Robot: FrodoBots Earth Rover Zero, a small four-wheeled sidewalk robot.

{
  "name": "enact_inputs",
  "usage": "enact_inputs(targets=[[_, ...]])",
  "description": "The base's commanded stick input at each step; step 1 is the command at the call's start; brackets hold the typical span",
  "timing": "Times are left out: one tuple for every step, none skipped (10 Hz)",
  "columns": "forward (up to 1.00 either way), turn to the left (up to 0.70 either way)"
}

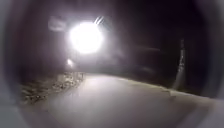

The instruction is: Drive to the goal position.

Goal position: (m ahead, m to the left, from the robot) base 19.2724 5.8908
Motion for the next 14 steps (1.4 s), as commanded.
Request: enact_inputs(targets=[[1.0,0.08],[1.0,0.11],[1.0,0.18],[1.0,0.23],[1.0,0.19],[1.0,0.11],[1.0,0.08],[1.0,0.07],[1.0,0.06],[1.0,0.06],[1.0,0.06],[1.0,0.06],[1.0,0.06],[1.0,0.06]])
